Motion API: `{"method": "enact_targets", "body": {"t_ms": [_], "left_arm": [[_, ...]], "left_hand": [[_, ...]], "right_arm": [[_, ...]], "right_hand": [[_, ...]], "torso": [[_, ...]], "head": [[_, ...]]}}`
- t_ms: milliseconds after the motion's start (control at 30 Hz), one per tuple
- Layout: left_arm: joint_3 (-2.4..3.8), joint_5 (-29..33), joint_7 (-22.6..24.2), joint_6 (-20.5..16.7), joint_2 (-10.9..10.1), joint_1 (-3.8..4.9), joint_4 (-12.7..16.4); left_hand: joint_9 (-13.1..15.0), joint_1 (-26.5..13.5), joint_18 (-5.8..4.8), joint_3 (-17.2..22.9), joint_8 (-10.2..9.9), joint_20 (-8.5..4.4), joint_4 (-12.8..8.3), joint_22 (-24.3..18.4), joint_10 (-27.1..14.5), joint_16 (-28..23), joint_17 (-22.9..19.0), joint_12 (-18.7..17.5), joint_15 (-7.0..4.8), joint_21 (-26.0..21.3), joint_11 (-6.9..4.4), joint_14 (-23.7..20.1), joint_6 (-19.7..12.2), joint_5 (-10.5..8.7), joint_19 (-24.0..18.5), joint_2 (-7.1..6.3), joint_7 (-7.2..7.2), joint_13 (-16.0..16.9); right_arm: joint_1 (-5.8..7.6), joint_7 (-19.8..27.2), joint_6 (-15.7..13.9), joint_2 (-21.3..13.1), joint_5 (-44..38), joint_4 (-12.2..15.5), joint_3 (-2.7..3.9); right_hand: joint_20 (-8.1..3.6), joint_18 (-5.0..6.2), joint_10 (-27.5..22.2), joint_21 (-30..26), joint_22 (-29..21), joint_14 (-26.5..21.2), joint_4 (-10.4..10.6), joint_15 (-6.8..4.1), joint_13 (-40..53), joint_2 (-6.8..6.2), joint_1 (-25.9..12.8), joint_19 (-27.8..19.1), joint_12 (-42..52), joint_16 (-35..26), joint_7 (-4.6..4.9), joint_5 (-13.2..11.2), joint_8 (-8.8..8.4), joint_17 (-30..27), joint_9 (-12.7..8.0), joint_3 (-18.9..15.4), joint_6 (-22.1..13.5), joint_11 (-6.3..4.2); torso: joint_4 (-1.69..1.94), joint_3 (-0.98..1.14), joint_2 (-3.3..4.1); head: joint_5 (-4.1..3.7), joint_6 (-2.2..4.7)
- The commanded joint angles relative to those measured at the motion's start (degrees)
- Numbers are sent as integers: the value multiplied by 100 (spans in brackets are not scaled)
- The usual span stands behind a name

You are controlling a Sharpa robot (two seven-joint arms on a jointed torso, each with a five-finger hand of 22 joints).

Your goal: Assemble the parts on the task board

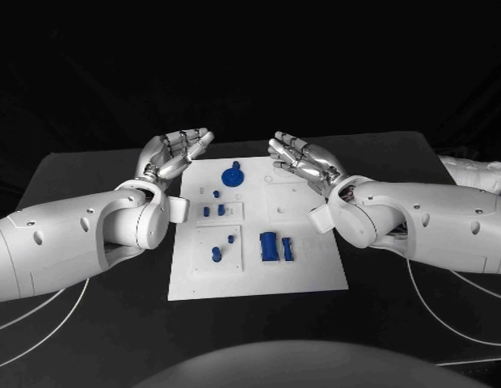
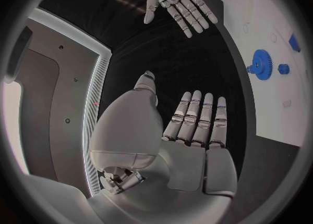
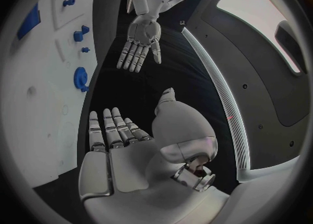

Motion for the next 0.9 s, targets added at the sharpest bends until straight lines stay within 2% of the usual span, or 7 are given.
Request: {"method": "enact_targets", "body": {"t_ms": [33, 133, 167, 200, 300, 667, 900], "left_arm": [[7, 109, 446, -150, -23, -33, 73], [7, 112, 482, -148, -31, -60, 92], [1, 38, 107, -66, -36, -49, 61], [13, 38, 100, -77, -39, -57, 68], [113, 35, 39, -181, -59, -134, 124], [1130, 7, -585, -1228, -262, -913, 692], [1255, 4, -661, -1356, -287, -1009, 762]], "left_hand": [[12, -23, -39, 29, 30, -88, 4, -231, -218, 25, -15, 10, -72, -22, -33, -315, -229, 33, -419, -97, 81, 21], [32, -30, -47, 39, 134, -122, 3, -303, -295, 142, 2, 90, -95, -16, -42, -435, -329, 27, -525, -103, 80, 35], [-388, -2191, -294, 516, -112, -523, -511, -732, -1411, -722, -530, -205, -333, -284, -328, -1059, -1415, -467, -1057, 507, -385, -369], [-388, -2274, -294, 516, -105, -554, -542, -760, -1484, -730, -530, -201, -347, -284, -337, -1105, -1490, -477, -1088, 507, -384, -369], [-388, -2764, -366, 516, -151, -642, -654, -859, -1742, -925, -530, -249, -403, -284, -397, -1250, -1743, -585, -1218, 507, -413, -369], [-388, -4436, -516, 516, -639, -961, -1043, -1199, -2624, -1584, -530, -831, -904, -284, -984, -1753, -2600, -958, -1638, 507, -665, -369], [-388, -5137, -579, 516, -639, -1455, -1205, -1342, -2990, -1860, -530, -831, -904, -284, -984, -1948, -2951, -1116, -1824, 507, -1107, -369]], "right_arm": [[-12, 588, 443, 81, 398, -101, 6], [-15, 611, 489, 133, 418, -151, 9], [-9, 241, 152, 113, 191, -126, 6], [-14, 243, 140, 112, 196, -125, 12], [-58, 262, 37, 107, 242, -111, 69], [-633, 504, -1320, 32, 845, 69, 816], [-889, 613, -1924, -1, 1113, 149, 1149]], "right_hand": [[-62, 113, -202, -44, -476, -252, -2, -62, -246, -46, -82, -239, -52, -155, -78, -9, -10, -386, -136, 55, -103, -61], [-82, 154, -265, -55, -635, -321, -2, -77, -362, -69, -96, -297, -25, -187, -68, -10, 12, -545, -177, 118, -130, -75], [-428, -166, -459, -170, -942, -769, -517, -270, -858, -321, -1812, -589, -385, -345, -473, -331, -286, -878, -412, 600, -419, -345], [-566, -253, -953, -170, -1074, -769, -727, -673, -1066, -392, -2521, -589, -518, -758, -473, -331, -286, -1018, -507, 822, -419, -442], [-1182, -750, -953, -170, -1671, -769, -1103, -673, -1436, -932, -3895, -589, -1116, -758, -473, -331, -286, -1657, -929, 1199, -419, -904], [-1182, -750, -953, -170, -1671, -769, -1676, -673, -1986, -932, -5835, -589, -1116, -758, -473, -331, -286, -1657, -929, 1730, -419, -904], [-1182, -750, -953, -170, -1671, -769, -1676, -673, -1986, -932, -5835, -589, -1116, -758, -473, -331, -286, -1657, -929, 1730, -419, -904]], "torso": [[2, 26, -17], [-3, 28, -20], [0, 15, -12], [0, 15, -15], [4, 12, -40], [46, -35, -383], [71, -62, -576]], "head": [[79, 141], [124, 256], [74, 142], [75, 148], [86, 200], [242, 908], [331, 1310]]}}
